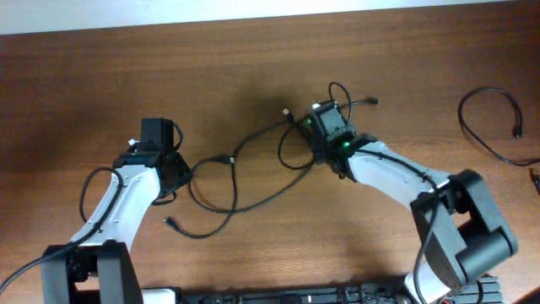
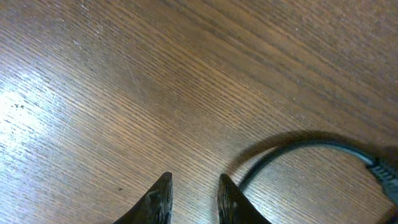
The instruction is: Untangle cables
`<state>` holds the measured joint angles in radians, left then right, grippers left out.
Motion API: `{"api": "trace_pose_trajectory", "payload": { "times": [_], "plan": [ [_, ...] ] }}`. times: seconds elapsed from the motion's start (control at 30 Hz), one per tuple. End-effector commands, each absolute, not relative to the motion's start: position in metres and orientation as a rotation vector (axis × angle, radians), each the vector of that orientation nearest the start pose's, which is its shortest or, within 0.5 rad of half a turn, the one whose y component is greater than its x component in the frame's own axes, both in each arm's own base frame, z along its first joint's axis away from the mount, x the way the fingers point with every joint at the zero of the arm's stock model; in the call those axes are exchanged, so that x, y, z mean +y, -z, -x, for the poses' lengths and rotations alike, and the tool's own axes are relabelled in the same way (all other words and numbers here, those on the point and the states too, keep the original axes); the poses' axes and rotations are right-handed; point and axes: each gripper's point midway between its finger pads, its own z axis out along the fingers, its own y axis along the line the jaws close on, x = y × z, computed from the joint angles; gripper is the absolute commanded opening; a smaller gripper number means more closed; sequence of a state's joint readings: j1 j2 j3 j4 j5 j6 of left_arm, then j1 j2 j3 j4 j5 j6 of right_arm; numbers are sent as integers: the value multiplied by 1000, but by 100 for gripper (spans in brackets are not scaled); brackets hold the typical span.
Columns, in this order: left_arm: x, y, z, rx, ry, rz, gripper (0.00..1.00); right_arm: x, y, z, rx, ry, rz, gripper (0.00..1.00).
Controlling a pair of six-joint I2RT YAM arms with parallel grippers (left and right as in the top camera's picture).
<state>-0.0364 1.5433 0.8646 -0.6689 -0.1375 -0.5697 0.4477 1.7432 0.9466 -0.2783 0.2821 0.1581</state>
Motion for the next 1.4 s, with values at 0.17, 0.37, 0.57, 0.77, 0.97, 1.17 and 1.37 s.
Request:
{"api": "trace_pose_trajectory", "payload": {
  "times": [0.17,0.37,0.57,0.77,0.97,1.17,1.37],
  "plan": [
    [32,-38,-294,2730,-247,801,14,106,-272,-423,2244,-133,241,4],
    [32,-38,-294,2731,-246,802,23,-80,-202,-533,2170,315,136,4],
    [32,-38,-294,2730,-245,802,29,-184,-99,-596,2012,609,200,4],
    [31,-38,-294,2732,-241,802,46,-139,-109,-581,2142,437,126,99],
    [31,-38,-294,2731,-241,801,99,25,-213,-463,2313,-457,217,99],
    [20,-35,-290,2811,-169,690,99,206,-140,-342,2850,-787,238,99],
    [31,-85,-311,2678,-136,531,99,317,-116,-258,3047,-813,5,97]
  ]
}}
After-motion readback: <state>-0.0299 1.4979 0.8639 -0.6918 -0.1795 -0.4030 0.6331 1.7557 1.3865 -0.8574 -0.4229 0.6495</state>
